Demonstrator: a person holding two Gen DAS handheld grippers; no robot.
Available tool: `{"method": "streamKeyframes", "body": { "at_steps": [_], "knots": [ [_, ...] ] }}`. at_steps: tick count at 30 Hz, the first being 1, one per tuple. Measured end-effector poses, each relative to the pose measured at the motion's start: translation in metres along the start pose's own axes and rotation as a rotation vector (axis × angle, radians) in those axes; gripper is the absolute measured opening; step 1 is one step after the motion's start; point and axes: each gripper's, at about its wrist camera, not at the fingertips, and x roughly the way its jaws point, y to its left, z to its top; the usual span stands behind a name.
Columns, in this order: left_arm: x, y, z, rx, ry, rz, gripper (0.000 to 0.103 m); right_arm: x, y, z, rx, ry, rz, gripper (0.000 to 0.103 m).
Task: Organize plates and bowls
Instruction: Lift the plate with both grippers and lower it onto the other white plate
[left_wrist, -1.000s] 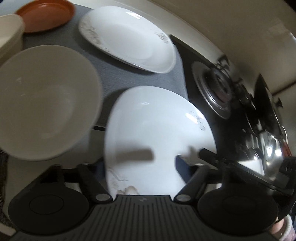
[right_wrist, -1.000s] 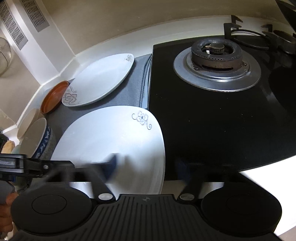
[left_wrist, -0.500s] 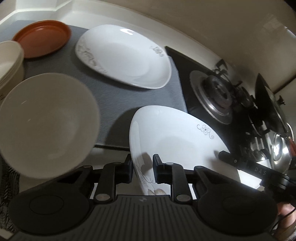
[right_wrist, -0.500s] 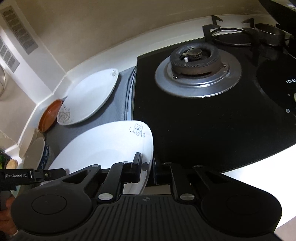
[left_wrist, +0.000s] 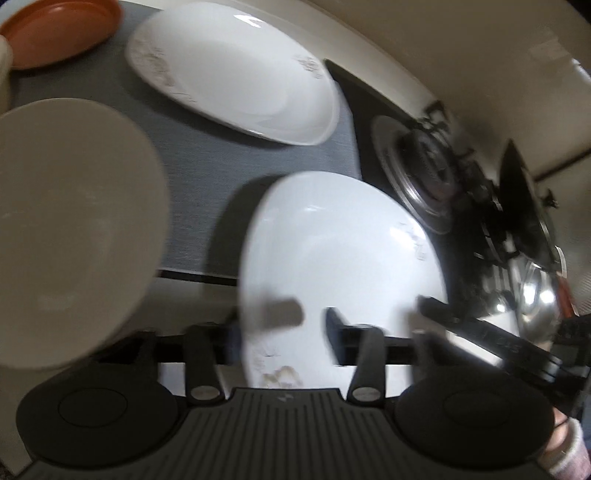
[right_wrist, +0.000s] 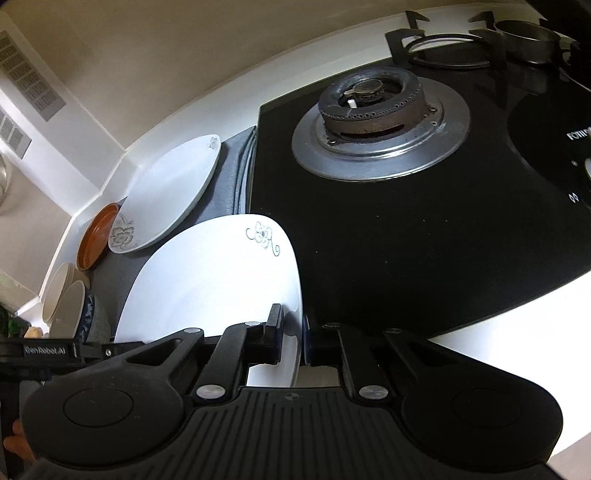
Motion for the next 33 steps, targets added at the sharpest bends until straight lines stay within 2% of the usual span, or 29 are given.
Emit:
{"method": "streamKeyframes", "body": {
  "at_steps": [1,3,5,6,7,9,17,22,33],
  "knots": [
    [0.001,-0.004,0.000,0.015,0.000,0.003,0.068,0.000,0.000,0.000,-0.007,0.001,0.006,0.012],
    [0.002,-0.009,-0.001,0.037,-0.012,0.027,0.066,0.001,-0.001,-0.001,-0.015,-0.010,0.011,0.012],
    [0.001,-0.007,-0.003,0.031,-0.035,0.052,0.052,0.002,-0.002,-0.002,-0.015,-0.024,0.020,0.012],
    [0.000,-0.005,-0.003,0.029,-0.040,0.067,0.038,0.002,-0.004,-0.003,-0.009,-0.030,0.025,0.012],
    [0.000,-0.004,-0.003,0.028,-0.037,0.071,0.031,0.002,-0.006,-0.003,-0.006,-0.035,0.027,0.012],
    [-0.002,-0.003,-0.002,0.037,-0.038,0.068,0.026,0.000,-0.007,-0.001,-0.008,-0.031,0.023,0.011],
    [-0.020,-0.026,0.019,0.083,-0.105,0.046,0.026,-0.020,0.000,0.019,-0.032,-0.086,0.018,0.011],
    [-0.029,-0.027,0.039,0.063,-0.128,0.042,0.026,-0.021,0.008,0.041,-0.053,-0.103,0.042,0.011],
    [-0.044,0.006,0.084,-0.029,-0.171,0.111,0.026,0.025,0.044,0.088,-0.151,-0.079,0.103,0.011]
  ]
}}
